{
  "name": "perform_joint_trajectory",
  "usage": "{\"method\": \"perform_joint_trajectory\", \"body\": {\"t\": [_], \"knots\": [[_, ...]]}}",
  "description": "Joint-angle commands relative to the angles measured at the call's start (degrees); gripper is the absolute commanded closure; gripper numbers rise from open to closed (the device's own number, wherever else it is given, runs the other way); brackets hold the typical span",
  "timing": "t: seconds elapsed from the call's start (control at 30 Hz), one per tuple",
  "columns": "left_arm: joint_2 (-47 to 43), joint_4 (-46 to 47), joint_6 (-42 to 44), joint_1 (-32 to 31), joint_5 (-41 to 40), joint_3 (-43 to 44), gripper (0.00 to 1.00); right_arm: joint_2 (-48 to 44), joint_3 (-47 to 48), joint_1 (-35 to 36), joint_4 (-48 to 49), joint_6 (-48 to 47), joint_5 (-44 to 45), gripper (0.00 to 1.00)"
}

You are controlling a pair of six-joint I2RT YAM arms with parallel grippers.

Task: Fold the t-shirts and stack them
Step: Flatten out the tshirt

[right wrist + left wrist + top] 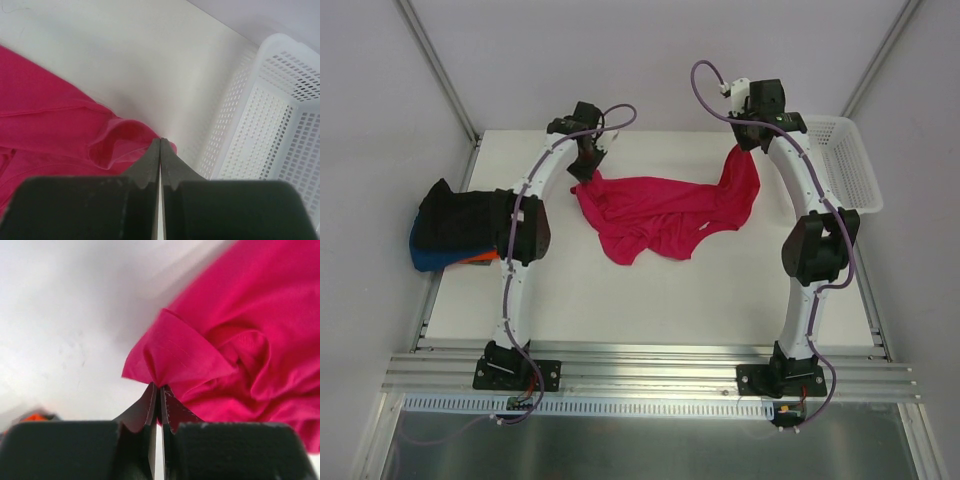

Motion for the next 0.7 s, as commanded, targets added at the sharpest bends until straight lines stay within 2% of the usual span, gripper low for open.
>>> {"method": "perform_joint_trajectory", "body": {"t": [0.0,0.23,0.33,0.37,0.43,0.53,0.57,0.63,0.67], "knots": [[-15.2,-0.79,-0.47,3.21,-3.49,-6.03,1.0,-0.71,0.4,0.18,0.63,-0.25,0.72,1.0],[-26.66,-1.41,2.08,9.19,-6.56,-20.99,1.0,0.35,1.81,-1.31,1.68,1.06,2.57,1.0],[-27.81,-1.76,3.31,10.16,-6.66,-25.39,0.82,0.61,2.34,-2.46,1.68,1.77,2.57,1.0],[-27.81,-1.76,4.01,10.34,-6.57,-26.1,0.7,0.96,2.51,-2.72,1.6,1.94,2.57,1.0],[-27.72,-1.67,4.54,10.6,-6.4,-27.86,0.63,1.05,3.13,-3.33,1.77,2.56,2.75,1.0],[-27.46,-1.67,4.8,11.04,-6.04,-29.0,0.6,1.32,3.83,-3.78,2.21,2.38,3.8,1.0],[-27.02,-1.67,4.89,11.04,-6.39,-28.83,0.52,1.23,4.01,-4.04,2.47,2.38,3.98,1.0],[-26.58,-1.85,4.63,11.04,-5.61,-27.6,0.5,1.32,4.1,-4.3,2.48,2.3,4.15,1.0],[-26.14,-2.11,4.54,10.95,-4.82,-26.55,0.39,1.32,4.01,-4.39,2.48,2.21,4.33,1.0]]}}
